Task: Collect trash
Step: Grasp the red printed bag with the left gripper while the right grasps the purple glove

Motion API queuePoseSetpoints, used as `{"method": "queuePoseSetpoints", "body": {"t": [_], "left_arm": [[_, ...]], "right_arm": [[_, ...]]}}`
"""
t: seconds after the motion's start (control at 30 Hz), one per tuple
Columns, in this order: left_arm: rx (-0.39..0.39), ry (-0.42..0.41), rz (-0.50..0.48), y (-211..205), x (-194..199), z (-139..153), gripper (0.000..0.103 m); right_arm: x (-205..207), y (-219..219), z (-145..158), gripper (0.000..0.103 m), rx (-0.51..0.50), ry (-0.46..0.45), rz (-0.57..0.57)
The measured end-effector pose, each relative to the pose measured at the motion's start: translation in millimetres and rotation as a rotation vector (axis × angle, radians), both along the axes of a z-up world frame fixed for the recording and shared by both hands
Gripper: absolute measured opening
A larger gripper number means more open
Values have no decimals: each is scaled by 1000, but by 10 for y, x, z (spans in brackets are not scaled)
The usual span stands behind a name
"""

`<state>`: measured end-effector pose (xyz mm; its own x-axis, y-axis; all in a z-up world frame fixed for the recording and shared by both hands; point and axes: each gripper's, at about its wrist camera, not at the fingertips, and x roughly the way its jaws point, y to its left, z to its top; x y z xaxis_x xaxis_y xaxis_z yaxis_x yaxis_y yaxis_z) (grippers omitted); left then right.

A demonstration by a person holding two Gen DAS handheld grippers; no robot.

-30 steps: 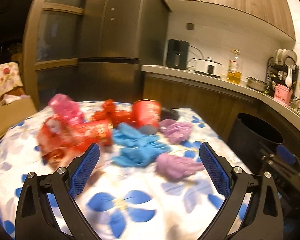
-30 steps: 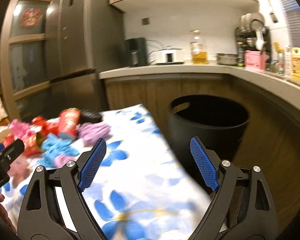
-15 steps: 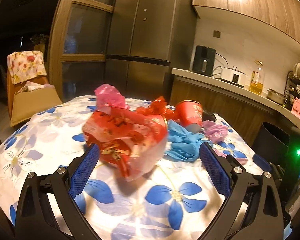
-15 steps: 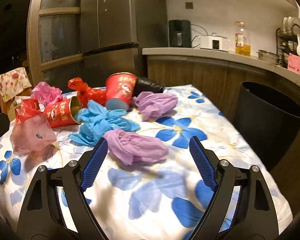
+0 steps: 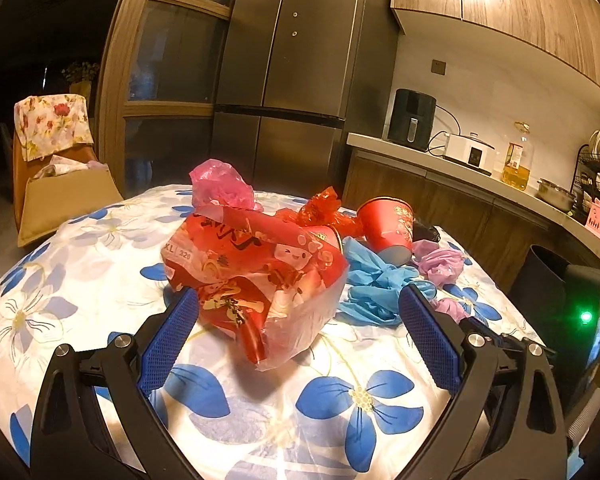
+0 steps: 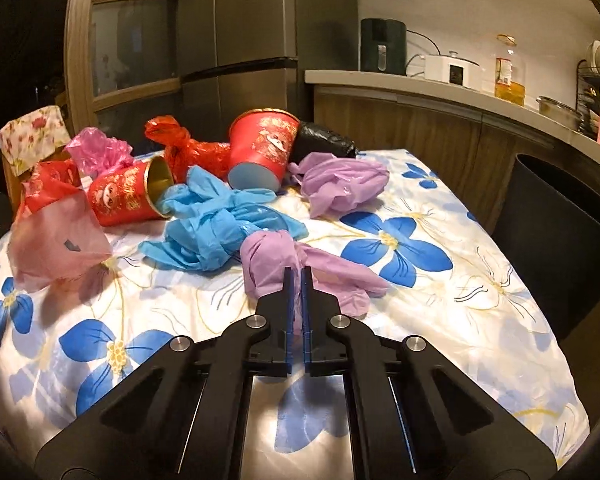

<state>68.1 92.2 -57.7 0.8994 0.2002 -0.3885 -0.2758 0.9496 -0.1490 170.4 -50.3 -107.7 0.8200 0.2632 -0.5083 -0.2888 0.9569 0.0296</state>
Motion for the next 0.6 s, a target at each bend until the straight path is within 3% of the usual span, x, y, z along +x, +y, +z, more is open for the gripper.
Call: {"method": "queuePoseSetpoints", "body": {"t": [0.3, 0.4, 0.6], "left_arm": [[-5, 2, 8, 15, 81, -40, 95], [4, 18, 19, 40, 136, -62, 89], [-16, 75, 20, 118, 235, -140, 47]], "right_arm": [[-215, -216, 202, 1, 35, -73, -39], [-245, -264, 223, 1, 44, -72, -46], [-301, -303, 275, 1, 54, -90, -46]]}}
